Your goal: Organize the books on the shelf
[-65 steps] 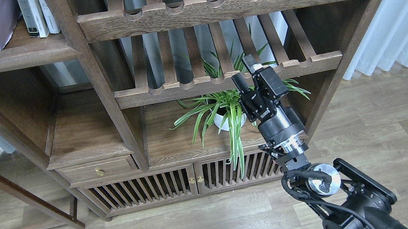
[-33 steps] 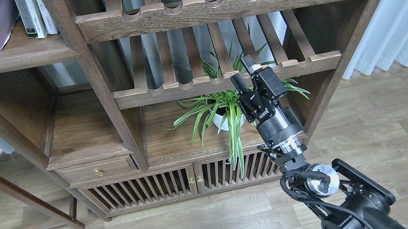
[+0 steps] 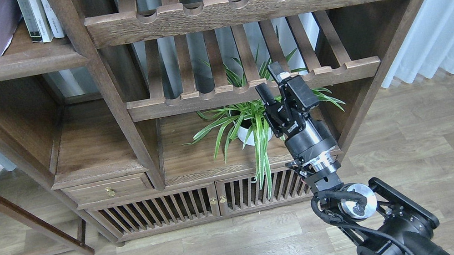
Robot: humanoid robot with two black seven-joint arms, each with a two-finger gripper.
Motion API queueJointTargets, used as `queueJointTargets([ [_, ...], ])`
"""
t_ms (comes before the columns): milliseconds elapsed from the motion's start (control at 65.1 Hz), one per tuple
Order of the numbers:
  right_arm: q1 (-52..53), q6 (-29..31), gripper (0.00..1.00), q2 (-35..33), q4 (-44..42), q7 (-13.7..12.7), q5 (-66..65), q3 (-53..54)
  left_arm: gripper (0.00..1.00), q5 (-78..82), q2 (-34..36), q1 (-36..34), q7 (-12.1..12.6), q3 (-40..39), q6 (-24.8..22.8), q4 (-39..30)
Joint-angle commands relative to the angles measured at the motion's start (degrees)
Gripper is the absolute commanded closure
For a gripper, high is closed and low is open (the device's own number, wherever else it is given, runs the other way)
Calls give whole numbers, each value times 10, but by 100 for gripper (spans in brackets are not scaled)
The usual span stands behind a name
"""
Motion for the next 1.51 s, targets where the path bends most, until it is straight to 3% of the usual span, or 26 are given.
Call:
queueJointTargets([
  [0, -1, 0, 22, 1, 0, 0, 0, 0, 100, 37, -10, -18, -21, 13, 0, 0],
  [200, -1, 0, 22, 1, 0, 0, 0, 0, 100, 80, -27, -45, -37, 29, 0, 4],
  [230, 1, 0, 22, 1, -1, 0, 0, 0, 100, 109, -38, -51, -59, 37, 0, 10],
  [369, 2, 0, 21, 3, 0, 0, 0, -1, 100, 147, -40, -63, -107, 55, 0, 26],
  [645, 2, 0, 21, 5, -1, 0, 0, -9, 100, 184, -40, -70, -183, 87, 15, 47],
  [860, 3, 0, 21, 7, 0, 0, 0, -9, 100, 212, -39, -91, -221, 122, 34, 79],
  [968, 3, 0, 21, 7, 0, 0, 0, -9, 100, 227, -40, -124, -257, 158, 51, 114],
  [1321, 2, 0, 21, 7, 0, 0, 1, -9, 100, 228, -41, -206, -308, 283, 81, 187],
  [1490, 2, 0, 20, 7, 0, 0, 1, -8, 100, 227, -41, -256, -357, 348, 101, 234],
])
